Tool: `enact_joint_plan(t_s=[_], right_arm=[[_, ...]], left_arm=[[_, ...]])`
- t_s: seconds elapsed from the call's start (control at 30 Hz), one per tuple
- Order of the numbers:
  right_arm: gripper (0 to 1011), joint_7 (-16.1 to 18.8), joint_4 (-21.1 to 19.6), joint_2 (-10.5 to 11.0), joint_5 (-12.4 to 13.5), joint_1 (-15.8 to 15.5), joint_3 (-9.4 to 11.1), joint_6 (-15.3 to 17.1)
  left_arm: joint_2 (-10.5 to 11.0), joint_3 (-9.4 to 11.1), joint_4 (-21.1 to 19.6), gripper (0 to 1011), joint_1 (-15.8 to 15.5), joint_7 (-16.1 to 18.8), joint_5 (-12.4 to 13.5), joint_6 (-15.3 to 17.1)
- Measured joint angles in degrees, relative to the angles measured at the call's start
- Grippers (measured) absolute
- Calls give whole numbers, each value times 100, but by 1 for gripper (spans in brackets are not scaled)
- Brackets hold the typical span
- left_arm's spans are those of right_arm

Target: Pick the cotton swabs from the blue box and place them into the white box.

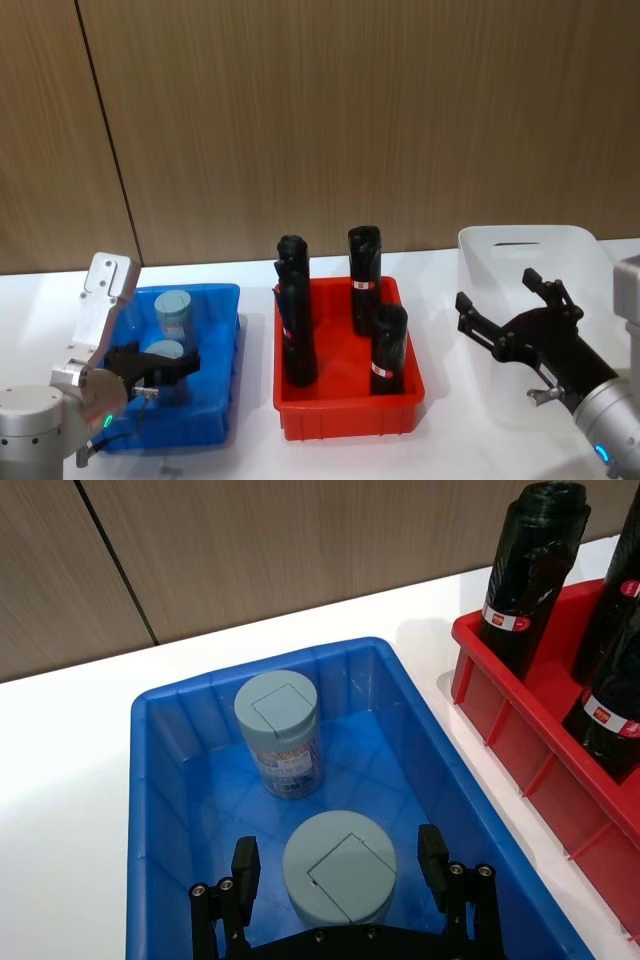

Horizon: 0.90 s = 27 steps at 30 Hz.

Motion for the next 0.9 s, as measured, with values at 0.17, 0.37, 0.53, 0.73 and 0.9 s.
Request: enact_joint_plan(t_s=[0.17,0.37,0.53,0.73,0.9], right_arm=[[1002,0,0,0,0,0,0,0],[1002,0,0,0,0,0,0,0],[1002,0,0,0,0,0,0,0],[1002,0,0,0,0,0,0,0],[1002,0,0,0,0,0,0,0]], left_arm=[[-23,3,114,1000,-40,-41,44,-6],[-52,7,254,1000,-82,-103,85,-53],[-74,10,361,1000,-115,-163,111,-114],[-96,13,450,969,-142,-215,133,-168],[-110,15,498,835,-155,-255,148,-209]])
